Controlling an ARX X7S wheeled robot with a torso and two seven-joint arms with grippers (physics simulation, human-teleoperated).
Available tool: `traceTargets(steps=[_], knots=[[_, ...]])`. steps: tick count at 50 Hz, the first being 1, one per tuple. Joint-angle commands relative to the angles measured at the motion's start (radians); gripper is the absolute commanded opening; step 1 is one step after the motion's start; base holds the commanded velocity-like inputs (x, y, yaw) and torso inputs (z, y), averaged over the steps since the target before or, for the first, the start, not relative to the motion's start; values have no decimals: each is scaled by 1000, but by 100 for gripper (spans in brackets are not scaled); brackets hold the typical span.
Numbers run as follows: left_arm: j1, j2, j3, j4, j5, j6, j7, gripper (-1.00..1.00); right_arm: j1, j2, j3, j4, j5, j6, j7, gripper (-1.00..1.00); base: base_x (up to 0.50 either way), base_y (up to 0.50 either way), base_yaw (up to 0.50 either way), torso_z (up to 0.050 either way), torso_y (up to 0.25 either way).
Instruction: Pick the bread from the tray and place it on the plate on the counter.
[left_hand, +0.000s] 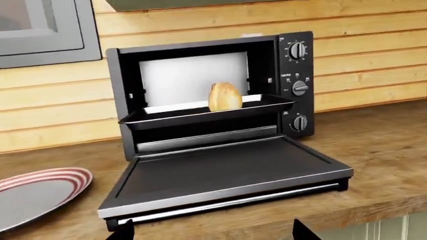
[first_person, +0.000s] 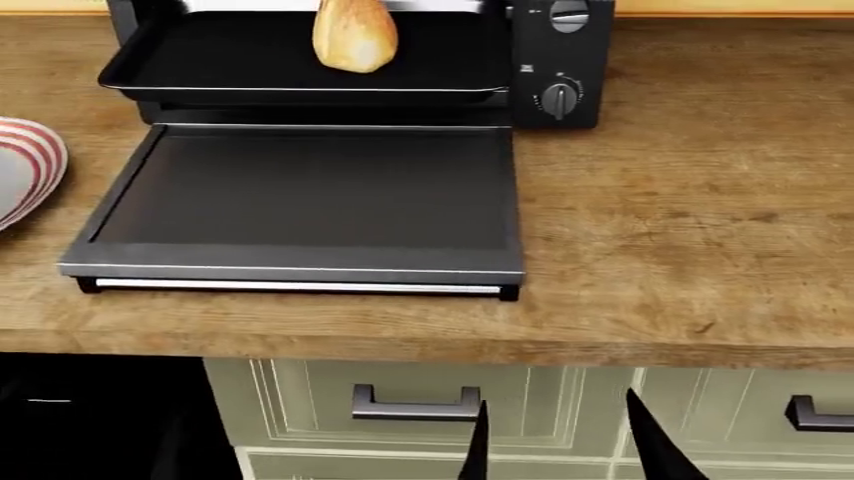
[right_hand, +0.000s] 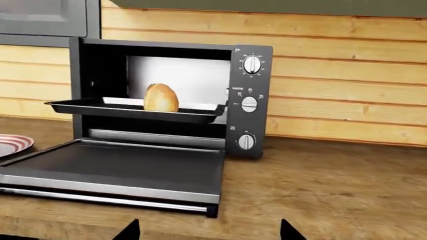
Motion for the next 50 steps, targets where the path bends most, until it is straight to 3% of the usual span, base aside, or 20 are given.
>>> traceTargets(steps=[1, 6, 12, 17, 30, 33, 39, 50], knots=[[-29, -22, 5, 145, -25, -136, -13, 100, -1, 19, -5, -101, 13, 65, 10, 100, 0, 500, 0, 50, 25], [-56, -59, 17, 173, -70, -168, -60, 100, 3, 24, -6, -116, 17, 78, 14, 100, 0, 500, 0, 50, 23], [-112, -211, 74, 173, -259, -137, -267, 100, 6, 31, -8, -131, 26, 90, 23, 100, 0, 500, 0, 50, 25], [-156, -268, 85, 171, -348, -135, -347, 100, 18, 36, -3, -131, 33, 99, 26, 100, 0, 460, 0, 50, 25], [-401, -471, 126, 172, -690, -177, -606, 100, 204, 80, 20, -279, 92, 396, 55, 100, 0, 0, 0, 50, 24], [-488, -540, 168, 172, -797, -155, -691, 100, 247, 151, 9, -280, 187, 408, 143, 100, 0, 0, 0, 50, 25], [-684, -640, 206, 171, -1013, -156, -812, 100, 420, 402, -35, -280, 593, 392, 495, 100, 0, 0, 0, 50, 24], [-961, -683, 207, 137, -1271, -223, -894, 100, 642, 526, -74, -278, 872, 410, 713, 100, 15, 0, 0, 50, 25]])
